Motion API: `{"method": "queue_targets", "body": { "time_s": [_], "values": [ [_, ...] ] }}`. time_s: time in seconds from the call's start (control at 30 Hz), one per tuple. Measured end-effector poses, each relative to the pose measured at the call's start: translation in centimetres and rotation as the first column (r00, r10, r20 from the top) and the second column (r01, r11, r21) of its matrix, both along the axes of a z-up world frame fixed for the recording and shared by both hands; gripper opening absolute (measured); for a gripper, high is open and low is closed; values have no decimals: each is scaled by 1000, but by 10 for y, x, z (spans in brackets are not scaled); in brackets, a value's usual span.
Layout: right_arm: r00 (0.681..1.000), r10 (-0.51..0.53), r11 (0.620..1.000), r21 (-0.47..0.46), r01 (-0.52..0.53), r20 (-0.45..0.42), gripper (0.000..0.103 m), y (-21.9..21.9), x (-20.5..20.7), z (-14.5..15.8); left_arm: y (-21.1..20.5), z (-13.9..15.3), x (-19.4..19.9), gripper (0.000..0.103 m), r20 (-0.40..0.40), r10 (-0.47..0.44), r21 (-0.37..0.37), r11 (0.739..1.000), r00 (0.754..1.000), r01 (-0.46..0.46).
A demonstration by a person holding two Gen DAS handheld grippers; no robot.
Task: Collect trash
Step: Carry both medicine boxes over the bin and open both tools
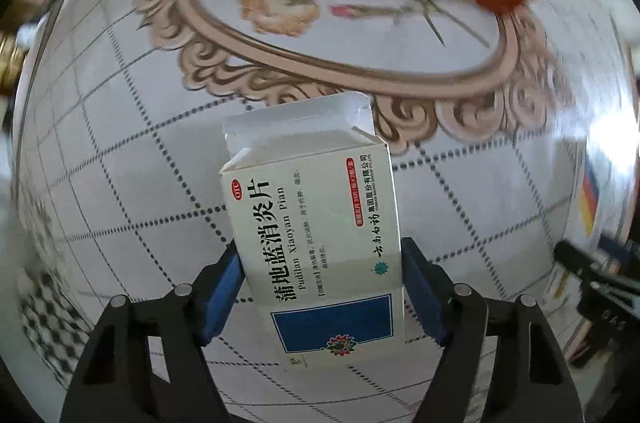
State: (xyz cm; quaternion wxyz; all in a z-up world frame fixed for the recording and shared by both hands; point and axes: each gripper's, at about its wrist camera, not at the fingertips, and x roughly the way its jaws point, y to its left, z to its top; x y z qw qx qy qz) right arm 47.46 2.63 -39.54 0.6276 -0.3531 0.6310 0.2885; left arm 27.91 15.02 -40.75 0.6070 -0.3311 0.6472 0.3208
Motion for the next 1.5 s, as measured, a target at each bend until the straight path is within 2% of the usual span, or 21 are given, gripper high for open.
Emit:
{"method": "queue_targets", "body": {
  "time_s": [0.1, 0.17, 0.27, 0.33, 0.37, 0.4, 0.43, 0.57, 0.77, 0.87, 0.97, 1.03, 1.1, 1.23, 1.33, 1.43, 1.5],
  "values": [
    [1000, -25, 999, -22, 25, -17, 77, -1, -1, -5, 7, -7, 0, 76, 8, 35, -34, 999, 999, -35],
    [998, -62, 998, -32, 61, -29, 80, -4, 3, -5, 9, -10, 3, 84, 10, 44, -52, 998, 999, -44],
    [997, -71, 997, -15, 71, -27, 82, -6, 10, -7, 10, -13, 9, 85, 2, 44, -47, 998, 999, -44],
    [997, -82, 997, 0, 82, -15, 82, -10, 9, -5, 9, -13, 10, 82, 16, 55, -31, 998, 998, -55],
    [997, -81, 997, 5, 81, -8, 81, -10, 6, -5, 9, -11, 9, 72, 25, 58, -15, 998, 998, -57],
    [996, -85, 996, 15, 85, -1, 81, -14, 4, -3, 5, -5, 6, 71, 32, 56, -3, 998, 998, -56],
    [996, -87, 996, 25, 87, 6, 75, -14, 2, -3, 3, -4, 6, 71, 29, 50, 7, 999, 998, -51],
    [996, -93, 994, 52, 93, -6, 74, -25, -9, 4, -10, 11, 9, 71, 24, 19, 59, 998, 1000, -21],
    [995, -54, 989, 140, 43, 80, 74, -47, -48, 37, -43, 56, -4, 71, 70, -6, 154, 988, 998, -5],
    [994, -39, 982, 186, 20, 100, 74, -59, -74, 56, -58, 78, -28, 71, 133, 17, 150, 988, 991, -37],
    [993, -31, 971, 238, 2, 115, 74, -74, -105, 77, -72, 100, -55, 71, 170, 4, 186, 982, 985, -37],
    [993, -35, 961, 276, 3, 110, 74, -86, -130, 91, -85, 117, -88, 71, 183, -16, 222, 975, 983, -26],
    [994, -45, 949, 316, 12, 97, 74, -100, -157, 106, -96, 125, -118, 71, 196, -31, 252, 967, 980, -20],
    [995, -46, 939, 344, 14, 84, 74, -129, -216, 114, -115, 131, -176, 71, 221, -39, 269, 963, 974, -22],
    [998, -36, 941, 338, 18, 49, 74, -157, -263, 106, -133, 121, -213, 71, 226, -32, 249, 968, 974, -26],
    [1000, -5, 956, 294, 6, -4, 74, -181, -307, 83, -147, 97, -254, 71, 224, 8, 171, 984, 975, -47],
    [999, 19, 968, 250, -6, -47, 74, -194, -332, 58, -154, 74, -277, 71, 217, 41, 110, 992, 975, -67]
  ]
}}
